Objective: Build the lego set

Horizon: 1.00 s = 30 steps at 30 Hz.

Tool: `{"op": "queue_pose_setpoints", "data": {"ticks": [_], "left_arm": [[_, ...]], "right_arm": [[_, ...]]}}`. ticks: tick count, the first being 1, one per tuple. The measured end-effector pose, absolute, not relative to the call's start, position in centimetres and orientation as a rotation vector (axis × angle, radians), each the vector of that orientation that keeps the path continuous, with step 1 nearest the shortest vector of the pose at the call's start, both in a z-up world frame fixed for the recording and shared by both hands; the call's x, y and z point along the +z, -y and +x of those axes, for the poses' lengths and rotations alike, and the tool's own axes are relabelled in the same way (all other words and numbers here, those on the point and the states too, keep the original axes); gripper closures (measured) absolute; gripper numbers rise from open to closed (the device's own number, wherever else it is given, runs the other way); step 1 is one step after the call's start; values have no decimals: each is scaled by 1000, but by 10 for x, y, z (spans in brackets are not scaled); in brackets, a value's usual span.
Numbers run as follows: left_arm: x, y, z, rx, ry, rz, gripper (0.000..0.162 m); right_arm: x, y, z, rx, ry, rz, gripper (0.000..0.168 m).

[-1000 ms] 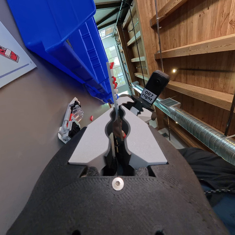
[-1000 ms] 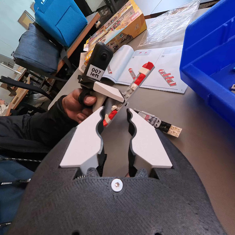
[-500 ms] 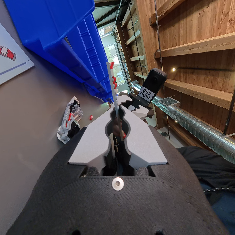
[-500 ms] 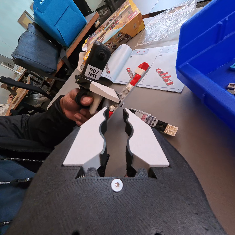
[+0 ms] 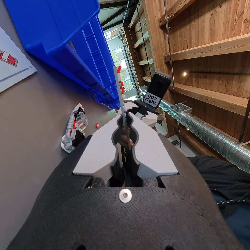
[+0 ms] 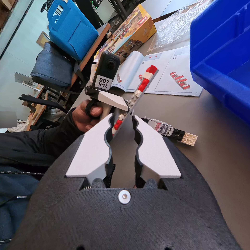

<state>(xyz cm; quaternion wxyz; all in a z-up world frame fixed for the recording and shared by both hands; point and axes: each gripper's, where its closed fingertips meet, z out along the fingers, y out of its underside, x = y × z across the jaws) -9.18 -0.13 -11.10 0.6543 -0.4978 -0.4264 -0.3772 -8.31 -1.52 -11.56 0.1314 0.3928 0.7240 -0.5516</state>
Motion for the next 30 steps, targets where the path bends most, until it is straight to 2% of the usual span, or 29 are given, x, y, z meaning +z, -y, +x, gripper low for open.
{"op": "queue_pose_setpoints", "data": {"ticks": [5, 30], "left_arm": [[-108, 2, -92, -852, 949, -1122, 158], [-81, 5, -92, -812, 835, -1009, 157]], "right_arm": [[-112, 15, -82, -1624, -2047, 1124, 156], [-87, 17, -82, -1774, -1859, 1096, 158]]}}
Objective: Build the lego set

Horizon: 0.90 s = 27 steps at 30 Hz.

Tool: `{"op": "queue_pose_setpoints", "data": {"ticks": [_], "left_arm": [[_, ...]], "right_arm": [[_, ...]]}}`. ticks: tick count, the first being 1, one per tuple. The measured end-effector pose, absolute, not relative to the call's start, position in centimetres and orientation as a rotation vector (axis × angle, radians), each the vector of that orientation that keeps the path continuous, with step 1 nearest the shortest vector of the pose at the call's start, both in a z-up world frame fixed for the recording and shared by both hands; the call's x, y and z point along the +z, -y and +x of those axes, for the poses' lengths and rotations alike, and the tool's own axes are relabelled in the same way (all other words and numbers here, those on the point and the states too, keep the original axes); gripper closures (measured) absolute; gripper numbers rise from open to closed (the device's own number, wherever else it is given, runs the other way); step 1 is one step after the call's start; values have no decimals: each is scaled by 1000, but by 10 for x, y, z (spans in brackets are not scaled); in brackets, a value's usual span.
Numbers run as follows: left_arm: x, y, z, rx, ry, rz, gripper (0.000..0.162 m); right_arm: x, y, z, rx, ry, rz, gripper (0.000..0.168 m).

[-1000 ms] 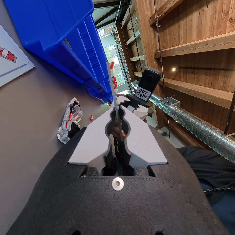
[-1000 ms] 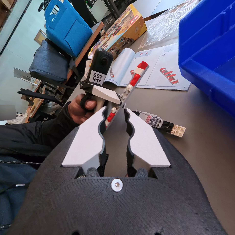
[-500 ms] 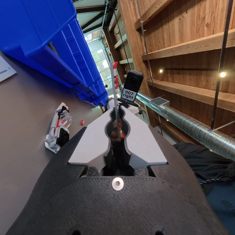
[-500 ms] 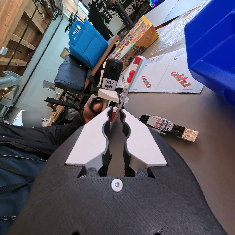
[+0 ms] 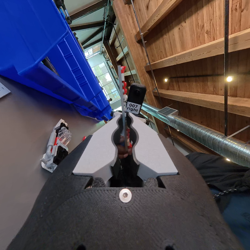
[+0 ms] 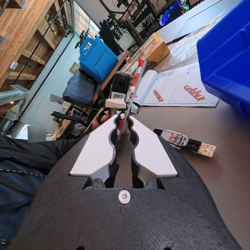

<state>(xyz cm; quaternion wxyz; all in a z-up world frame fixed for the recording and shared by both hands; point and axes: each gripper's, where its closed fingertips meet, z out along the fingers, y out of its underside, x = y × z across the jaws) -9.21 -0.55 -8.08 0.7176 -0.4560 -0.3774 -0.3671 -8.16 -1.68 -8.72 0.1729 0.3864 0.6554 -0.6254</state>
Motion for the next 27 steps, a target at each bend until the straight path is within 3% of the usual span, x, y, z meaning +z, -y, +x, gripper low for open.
{"op": "queue_pose_setpoints", "data": {"ticks": [27], "left_arm": [[-64, 13, -91, -642, 730, -1056, 157]], "right_arm": [[-74, 23, -81, -1833, -1721, 1131, 160]]}}
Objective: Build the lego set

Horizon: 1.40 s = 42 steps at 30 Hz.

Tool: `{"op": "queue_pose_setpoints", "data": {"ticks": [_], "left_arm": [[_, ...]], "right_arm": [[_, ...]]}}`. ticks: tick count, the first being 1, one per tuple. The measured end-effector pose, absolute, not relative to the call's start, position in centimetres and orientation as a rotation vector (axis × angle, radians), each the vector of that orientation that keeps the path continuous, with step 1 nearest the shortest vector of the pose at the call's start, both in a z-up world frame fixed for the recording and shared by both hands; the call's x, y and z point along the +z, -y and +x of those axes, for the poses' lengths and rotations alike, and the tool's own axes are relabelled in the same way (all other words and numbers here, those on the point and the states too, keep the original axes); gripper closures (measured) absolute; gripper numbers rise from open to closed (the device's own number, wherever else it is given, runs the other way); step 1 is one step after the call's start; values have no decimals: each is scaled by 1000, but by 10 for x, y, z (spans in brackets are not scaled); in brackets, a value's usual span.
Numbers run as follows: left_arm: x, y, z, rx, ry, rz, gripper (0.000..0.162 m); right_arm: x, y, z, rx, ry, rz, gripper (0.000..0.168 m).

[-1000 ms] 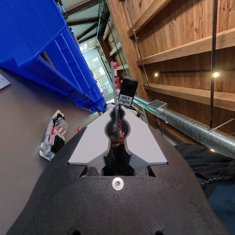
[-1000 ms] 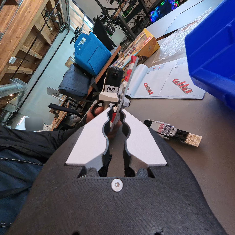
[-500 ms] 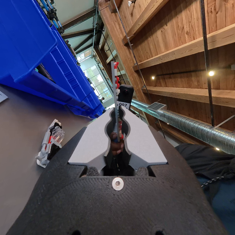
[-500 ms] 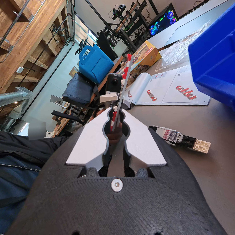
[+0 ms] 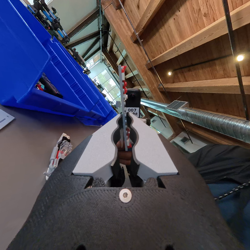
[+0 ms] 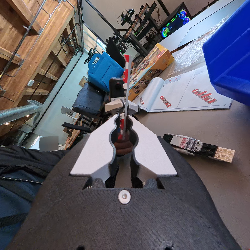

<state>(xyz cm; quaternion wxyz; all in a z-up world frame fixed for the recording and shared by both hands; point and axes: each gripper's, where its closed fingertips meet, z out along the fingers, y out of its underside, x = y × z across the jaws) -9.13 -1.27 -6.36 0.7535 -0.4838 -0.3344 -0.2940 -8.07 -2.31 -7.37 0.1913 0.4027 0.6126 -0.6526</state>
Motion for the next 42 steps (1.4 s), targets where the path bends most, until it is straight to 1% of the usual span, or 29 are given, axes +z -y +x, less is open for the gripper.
{"op": "queue_pose_setpoints", "data": {"ticks": [16, 17, 19, 21, 28, 34, 36, 42], "left_arm": [[-57, 16, -93, -633, 707, -1012, 157], [-56, 17, -93, -637, 706, -998, 157], [-52, 21, -95, -649, 708, -957, 158], [-51, 25, -97, -655, 709, -938, 157], [-48, 21, -91, -631, 669, -975, 157], [-49, 19, -89, -609, 658, -1005, 157], [-50, 18, -89, -608, 664, -1010, 157], [-49, 18, -89, -607, 658, -1006, 157]], "right_arm": [[-67, 26, -83, -1900, -1676, 1117, 161], [-66, 26, -82, -1902, -1671, 1113, 159], [-65, 27, -80, -1888, -1666, 1087, 142], [-66, 26, -78, -1881, -1676, 1086, 135], [-64, 28, -83, -1902, -1684, 1101, 138], [-60, 27, -83, -1920, -1677, 1089, 152], [-59, 27, -81, -1927, -1680, 1070, 161], [-59, 28, -81, -1942, -1724, 1058, 162]]}}
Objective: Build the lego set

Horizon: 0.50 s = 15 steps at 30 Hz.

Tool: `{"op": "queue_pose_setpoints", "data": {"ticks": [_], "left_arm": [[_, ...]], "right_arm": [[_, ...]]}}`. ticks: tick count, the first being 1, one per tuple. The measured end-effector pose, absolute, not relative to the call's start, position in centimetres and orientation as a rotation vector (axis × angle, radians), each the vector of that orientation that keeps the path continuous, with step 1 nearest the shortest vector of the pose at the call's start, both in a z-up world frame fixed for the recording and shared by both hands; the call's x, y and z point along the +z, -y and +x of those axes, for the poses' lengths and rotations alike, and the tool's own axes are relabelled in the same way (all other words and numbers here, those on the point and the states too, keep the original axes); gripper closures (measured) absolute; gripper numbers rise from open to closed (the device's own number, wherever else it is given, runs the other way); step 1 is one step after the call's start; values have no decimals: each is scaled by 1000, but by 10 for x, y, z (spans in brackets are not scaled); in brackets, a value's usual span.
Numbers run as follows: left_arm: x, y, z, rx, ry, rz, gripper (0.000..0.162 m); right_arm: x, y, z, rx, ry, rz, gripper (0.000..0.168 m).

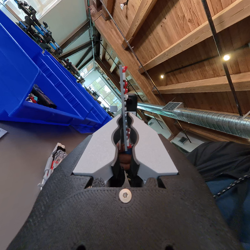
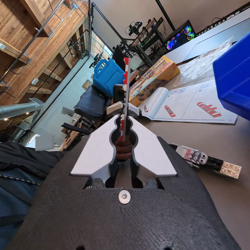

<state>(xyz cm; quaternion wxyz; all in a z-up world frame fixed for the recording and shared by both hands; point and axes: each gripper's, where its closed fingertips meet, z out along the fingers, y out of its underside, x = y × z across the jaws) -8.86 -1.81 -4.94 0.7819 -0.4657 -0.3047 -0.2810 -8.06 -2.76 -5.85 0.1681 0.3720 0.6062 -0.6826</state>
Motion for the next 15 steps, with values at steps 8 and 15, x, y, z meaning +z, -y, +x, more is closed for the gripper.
{"op": "queue_pose_setpoints", "data": {"ticks": [8, 15], "left_arm": [[-50, 19, -90, -599, 663, -1010, 157], [-47, 19, -89, -592, 651, -1011, 157]], "right_arm": [[-59, 28, -82, -1982, -1717, 1068, 161], [-60, 32, -81, -1960, -1678, 1058, 152]]}}
